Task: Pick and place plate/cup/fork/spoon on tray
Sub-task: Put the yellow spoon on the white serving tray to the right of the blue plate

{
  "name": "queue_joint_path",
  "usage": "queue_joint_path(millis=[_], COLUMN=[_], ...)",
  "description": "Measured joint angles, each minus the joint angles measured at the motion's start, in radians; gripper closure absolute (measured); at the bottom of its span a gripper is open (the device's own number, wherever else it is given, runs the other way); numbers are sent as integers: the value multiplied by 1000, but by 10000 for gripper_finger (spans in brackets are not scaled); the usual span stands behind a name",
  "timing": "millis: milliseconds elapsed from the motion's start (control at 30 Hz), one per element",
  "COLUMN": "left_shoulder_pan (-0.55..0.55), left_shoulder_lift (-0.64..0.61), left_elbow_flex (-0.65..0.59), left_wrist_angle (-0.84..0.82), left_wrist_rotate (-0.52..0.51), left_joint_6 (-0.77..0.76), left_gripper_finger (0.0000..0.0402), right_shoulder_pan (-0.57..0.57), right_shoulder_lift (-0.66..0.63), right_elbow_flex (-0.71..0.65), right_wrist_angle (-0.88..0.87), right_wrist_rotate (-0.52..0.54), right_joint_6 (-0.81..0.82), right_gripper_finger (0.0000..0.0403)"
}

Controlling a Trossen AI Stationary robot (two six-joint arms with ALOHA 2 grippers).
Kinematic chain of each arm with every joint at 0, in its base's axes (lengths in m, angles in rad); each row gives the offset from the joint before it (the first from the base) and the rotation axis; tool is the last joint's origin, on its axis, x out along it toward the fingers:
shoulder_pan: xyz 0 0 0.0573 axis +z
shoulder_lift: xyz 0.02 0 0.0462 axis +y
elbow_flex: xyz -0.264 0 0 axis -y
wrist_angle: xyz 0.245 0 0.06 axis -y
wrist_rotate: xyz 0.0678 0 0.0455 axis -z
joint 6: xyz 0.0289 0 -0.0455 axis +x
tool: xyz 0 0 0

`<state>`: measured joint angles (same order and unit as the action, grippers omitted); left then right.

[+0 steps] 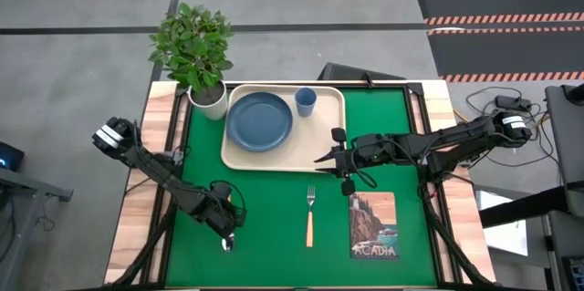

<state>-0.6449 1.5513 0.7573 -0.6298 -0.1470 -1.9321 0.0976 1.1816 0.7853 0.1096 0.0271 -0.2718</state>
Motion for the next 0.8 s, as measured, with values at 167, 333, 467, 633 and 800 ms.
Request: queue_joint_path(millis=[167, 333, 467, 633, 800], left_shoulder_pan=[0, 1, 2, -2, -2], left_shoulder_lift=[0, -10, -36, -64, -66], left_elbow_flex=[-1, 2, 19, 90, 165], left_wrist_angle=[11, 19, 24, 25, 19], left_wrist_rotate=[-1, -1, 3, 21, 22], left_joint_6=[-1, 17, 109, 380, 565], left_gripper_finger=[368, 372, 372, 372, 372], right_shoulder_pan=[0, 0, 0, 0, 0], right_shoulder_lift=[0, 0, 0, 0, 0], right_elbow_flex=[0, 0, 0, 0, 0], right_wrist_angle=[0, -1, -1, -2, -1], right_wrist_rotate=[0, 0, 0, 0, 0], right_joint_6=[2, 2, 2, 3, 13], right_gripper_finger=[316, 316, 316, 316, 316])
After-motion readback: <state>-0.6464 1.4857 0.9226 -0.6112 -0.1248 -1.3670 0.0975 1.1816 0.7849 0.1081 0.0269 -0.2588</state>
